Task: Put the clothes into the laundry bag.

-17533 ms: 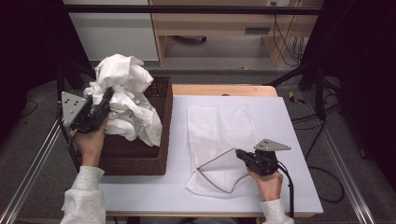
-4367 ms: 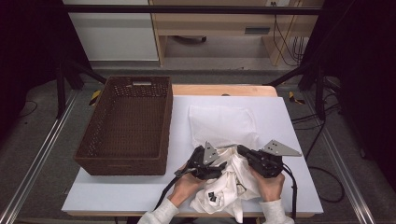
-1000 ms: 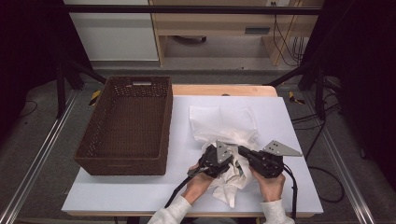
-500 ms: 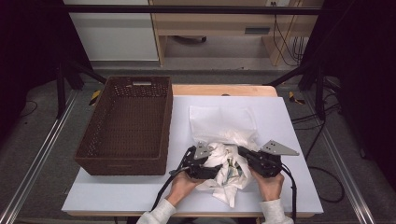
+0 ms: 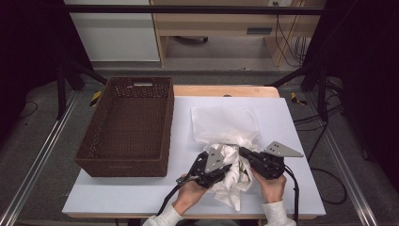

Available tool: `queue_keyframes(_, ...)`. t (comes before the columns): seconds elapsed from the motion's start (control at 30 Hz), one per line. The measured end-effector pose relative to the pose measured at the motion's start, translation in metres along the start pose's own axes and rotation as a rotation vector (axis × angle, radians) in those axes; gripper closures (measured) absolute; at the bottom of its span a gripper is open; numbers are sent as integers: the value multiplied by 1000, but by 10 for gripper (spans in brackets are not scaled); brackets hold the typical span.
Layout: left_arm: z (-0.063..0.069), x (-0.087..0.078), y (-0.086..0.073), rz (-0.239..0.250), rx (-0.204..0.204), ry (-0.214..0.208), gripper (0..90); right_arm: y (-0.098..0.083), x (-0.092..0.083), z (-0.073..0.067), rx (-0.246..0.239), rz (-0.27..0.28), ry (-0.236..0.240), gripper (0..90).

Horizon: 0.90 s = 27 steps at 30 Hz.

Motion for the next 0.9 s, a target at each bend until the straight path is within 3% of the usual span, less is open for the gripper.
queue_keyframes(0.1,0,16,2,-30,38,69,755,5,-3,-2,-9,19,2,895)
queue_keyframes(0.2,-18,47,-9,-101,35,153,752,6,-5,-3,-9,28,10,895)
queue_keyframes(0.27,-30,61,-14,-105,-25,135,749,8,-6,-4,-5,44,26,895)
queue_keyframes(0.3,-34,65,-13,-89,-97,96,745,8,-6,-4,-9,42,27,895)
queue_keyframes(0.33,-35,65,-12,-88,-101,92,742,7,-6,-4,-9,31,19,895)
queue_keyframes(0.4,-34,62,-12,-79,-39,111,730,5,-5,-2,-11,23,18,895)
queue_keyframes(0.47,-32,55,-10,-59,-25,122,684,3,-4,-1,-3,15,15,895)
queue_keyframes(0.53,-33,45,-7,-50,-35,118,513,2,-5,0,-9,7,0,894)
queue_keyframes(0.6,-36,30,-4,-44,-19,118,387,1,-5,2,-11,5,-8,894)
queue_keyframes(0.67,-41,15,-5,-47,4,113,311,1,-5,2,-15,0,-11,893)
queue_keyframes(0.73,-51,6,-7,-51,-20,113,285,1,-5,2,-13,1,-10,893)
queue_keyframes(0.83,-66,11,-12,-68,-47,101,263,0,-3,1,-19,-10,-13,893)
queue_keyframes(0.9,-71,25,-19,-96,-43,99,239,0,-2,1,-24,-11,-13,893)
Point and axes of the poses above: each handheld gripper's, and its own axes: x roughly forward along the jaws, y roughly out of its top, z roughly to its right, the point moved 10 cm from there along x, roughly forward along the jaws, and after that the axes turned 12 degrees about -x, right-handed, at the moved point
